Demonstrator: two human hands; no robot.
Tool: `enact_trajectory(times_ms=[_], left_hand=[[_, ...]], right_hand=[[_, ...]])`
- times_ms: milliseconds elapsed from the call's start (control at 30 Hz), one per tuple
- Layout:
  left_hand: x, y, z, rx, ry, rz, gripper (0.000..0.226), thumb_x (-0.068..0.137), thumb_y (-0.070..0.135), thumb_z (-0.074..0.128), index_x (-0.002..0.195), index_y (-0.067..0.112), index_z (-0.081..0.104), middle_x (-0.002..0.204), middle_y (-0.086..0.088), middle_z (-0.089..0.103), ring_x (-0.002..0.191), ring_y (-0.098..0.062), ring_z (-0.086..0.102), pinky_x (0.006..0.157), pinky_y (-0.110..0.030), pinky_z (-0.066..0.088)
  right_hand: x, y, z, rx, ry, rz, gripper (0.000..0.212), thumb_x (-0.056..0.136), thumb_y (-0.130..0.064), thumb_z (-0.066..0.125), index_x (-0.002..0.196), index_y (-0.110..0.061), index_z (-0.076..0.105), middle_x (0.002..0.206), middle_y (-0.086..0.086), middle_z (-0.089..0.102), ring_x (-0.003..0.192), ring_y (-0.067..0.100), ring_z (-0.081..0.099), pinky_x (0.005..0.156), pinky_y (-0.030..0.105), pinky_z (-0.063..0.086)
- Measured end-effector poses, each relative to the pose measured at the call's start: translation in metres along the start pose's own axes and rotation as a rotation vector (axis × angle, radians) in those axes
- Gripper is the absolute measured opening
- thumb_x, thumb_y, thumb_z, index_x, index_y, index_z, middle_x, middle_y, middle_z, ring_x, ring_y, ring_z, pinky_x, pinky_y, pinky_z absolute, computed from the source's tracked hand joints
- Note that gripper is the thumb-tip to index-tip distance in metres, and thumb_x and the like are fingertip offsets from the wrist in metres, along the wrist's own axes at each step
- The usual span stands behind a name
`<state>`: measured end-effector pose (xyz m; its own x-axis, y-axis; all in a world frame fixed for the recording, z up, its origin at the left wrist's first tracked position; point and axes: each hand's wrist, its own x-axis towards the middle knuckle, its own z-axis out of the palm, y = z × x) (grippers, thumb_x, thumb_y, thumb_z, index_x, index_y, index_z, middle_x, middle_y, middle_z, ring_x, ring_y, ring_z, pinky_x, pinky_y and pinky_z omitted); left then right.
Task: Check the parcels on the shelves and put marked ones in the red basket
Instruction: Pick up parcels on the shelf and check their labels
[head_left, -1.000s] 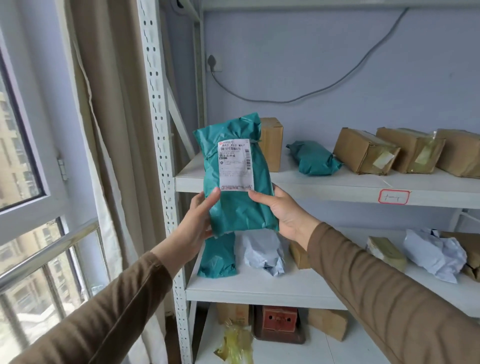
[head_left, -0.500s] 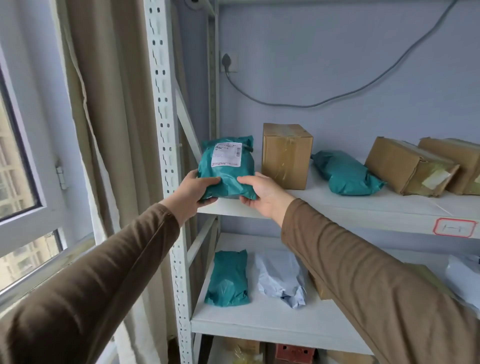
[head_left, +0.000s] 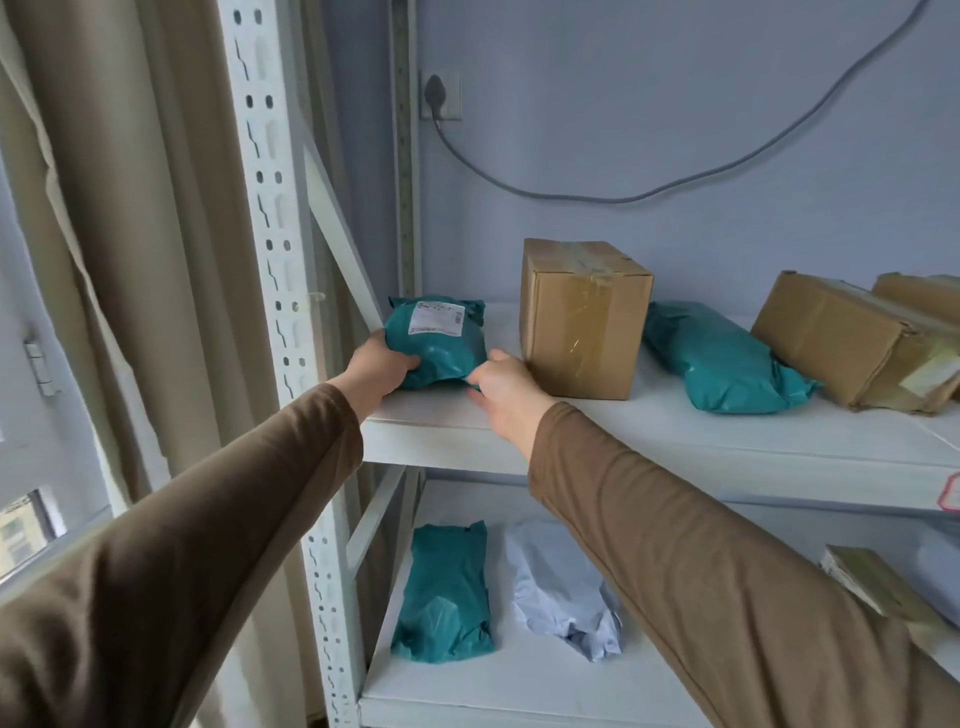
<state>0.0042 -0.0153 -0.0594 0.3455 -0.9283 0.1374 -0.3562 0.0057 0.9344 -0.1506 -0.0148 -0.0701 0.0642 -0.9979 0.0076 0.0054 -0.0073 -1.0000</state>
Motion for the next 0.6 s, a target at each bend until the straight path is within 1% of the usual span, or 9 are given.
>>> enact_trajectory(times_ms=[67,167,233,267,333,367,433,533,600], left_hand=[[-0.002,0.002,-0.002,0.120,0.016,0.044,0.051,0.094,0.015,0.068,0.142,0.014,0.051,0.135,-0.010,0.065,0.119,-0.031,0.063,0.102,-0.040,0.053],[-0.013,0.015,-0.003,0.299,0.078,0.237,0.050,0.100,0.013,0.060,0.148,0.014,0.046,0.140,-0.015,0.061,0.122,-0.035,0.061,0.098,-0.046,0.057],[-0.021,0.032,0.001,0.295,0.097,0.355,0.054,0.105,0.016,0.057,0.156,0.018,0.040,0.153,-0.013,0.051,0.134,-0.034,0.054,0.100,-0.046,0.057],[-0.023,0.042,0.005,0.278,0.092,0.408,0.055,0.105,0.020,0.056,0.158,0.020,0.038,0.157,-0.009,0.047,0.139,-0.032,0.050,0.105,-0.047,0.054],[-0.029,0.064,0.018,0.203,0.032,0.491,0.057,0.106,0.028,0.055,0.159,0.021,0.038,0.162,-0.004,0.042,0.147,-0.027,0.042,0.118,-0.047,0.041],[-0.034,0.074,0.026,0.140,-0.018,0.499,0.057,0.106,0.033,0.055,0.159,0.021,0.039,0.163,-0.003,0.041,0.149,-0.025,0.040,0.123,-0.044,0.034],[-0.044,0.092,0.044,0.007,-0.129,0.454,0.060,0.106,0.042,0.052,0.160,0.021,0.037,0.165,-0.002,0.038,0.151,-0.023,0.036,0.125,-0.041,0.028],[-0.048,0.109,0.067,-0.137,-0.247,0.298,0.072,0.103,0.055,0.050,0.162,0.021,0.029,0.168,-0.001,0.031,0.154,-0.024,0.030,0.123,-0.041,0.025],[-0.046,0.115,0.078,-0.221,-0.298,0.161,0.083,0.097,0.065,0.053,0.163,0.021,0.027,0.168,0.000,0.029,0.154,-0.025,0.029,0.126,-0.044,0.023]], right_hand=[[-0.011,-0.006,-0.005,-0.135,-0.028,-0.052,0.049,0.096,0.003,0.043,0.141,-0.011,0.053,0.138,0.007,0.060,0.114,0.024,0.057,0.096,0.030,0.046],[-0.039,-0.018,-0.021,-0.278,-0.045,-0.238,0.052,0.101,-0.009,0.051,0.152,-0.015,0.045,0.149,0.001,0.053,0.125,0.018,0.054,0.088,0.018,0.041],[-0.056,-0.030,-0.037,-0.319,0.032,-0.438,0.042,0.103,-0.014,0.053,0.144,-0.019,0.054,0.145,-0.003,0.056,0.125,0.013,0.054,0.077,0.008,0.038],[-0.061,-0.036,-0.045,-0.332,0.092,-0.542,0.035,0.103,-0.015,0.053,0.137,-0.020,0.059,0.140,-0.005,0.060,0.125,0.010,0.055,0.078,0.007,0.039],[-0.066,-0.050,-0.062,-0.335,0.211,-0.697,0.026,0.102,-0.014,0.055,0.125,-0.018,0.065,0.127,-0.007,0.066,0.118,0.007,0.058,0.089,0.014,0.046],[-0.068,-0.056,-0.070,-0.336,0.258,-0.754,0.023,0.101,-0.013,0.056,0.121,-0.018,0.067,0.121,-0.008,0.068,0.113,0.006,0.060,0.092,0.017,0.046],[-0.067,-0.064,-0.086,-0.348,0.344,-0.809,0.022,0.100,-0.014,0.057,0.119,-0.018,0.068,0.118,-0.010,0.066,0.112,0.006,0.058,0.092,0.018,0.044],[-0.056,-0.065,-0.109,-0.387,0.473,-0.790,0.028,0.101,-0.020,0.057,0.128,-0.022,0.064,0.131,-0.005,0.058,0.126,0.013,0.049,0.100,0.022,0.039],[-0.049,-0.068,-0.123,-0.320,0.514,-0.702,0.039,0.102,-0.027,0.056,0.140,-0.024,0.055,0.145,-0.003,0.051,0.135,0.015,0.042,0.108,0.028,0.038]])
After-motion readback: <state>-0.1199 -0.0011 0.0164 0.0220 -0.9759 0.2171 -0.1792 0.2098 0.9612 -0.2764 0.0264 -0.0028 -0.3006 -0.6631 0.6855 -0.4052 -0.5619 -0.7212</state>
